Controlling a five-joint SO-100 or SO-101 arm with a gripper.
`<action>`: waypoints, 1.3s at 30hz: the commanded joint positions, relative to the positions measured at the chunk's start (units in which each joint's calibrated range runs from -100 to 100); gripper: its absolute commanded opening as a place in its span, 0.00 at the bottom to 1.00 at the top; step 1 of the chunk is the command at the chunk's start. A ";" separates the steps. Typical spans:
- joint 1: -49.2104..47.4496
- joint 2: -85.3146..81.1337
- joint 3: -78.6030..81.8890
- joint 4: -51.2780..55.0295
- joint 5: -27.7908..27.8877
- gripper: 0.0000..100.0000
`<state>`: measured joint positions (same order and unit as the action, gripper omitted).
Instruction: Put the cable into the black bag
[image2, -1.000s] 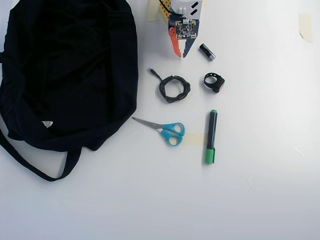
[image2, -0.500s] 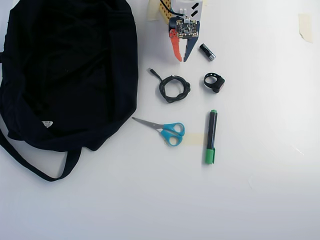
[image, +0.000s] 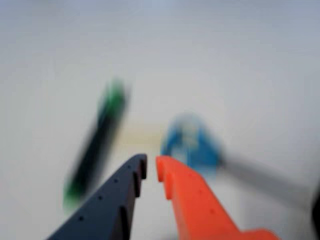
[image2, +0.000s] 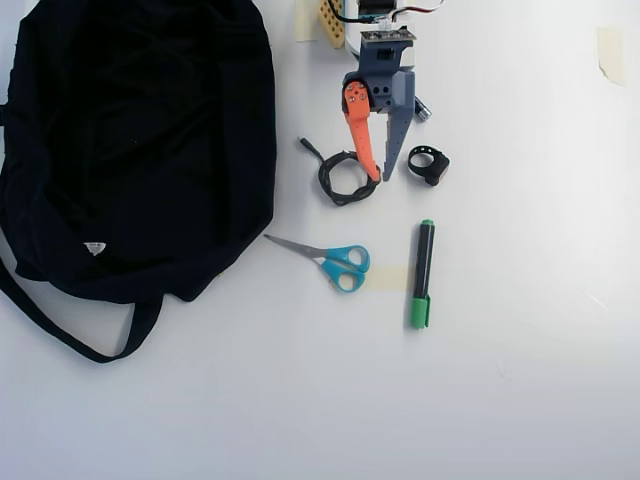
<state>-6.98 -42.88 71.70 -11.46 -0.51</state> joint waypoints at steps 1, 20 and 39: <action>-0.35 11.68 -14.65 -6.97 -0.12 0.02; 0.17 49.85 -77.27 14.39 0.20 0.02; 0.70 50.27 -75.11 18.44 0.41 0.03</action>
<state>-6.91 9.09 -3.77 6.48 -0.32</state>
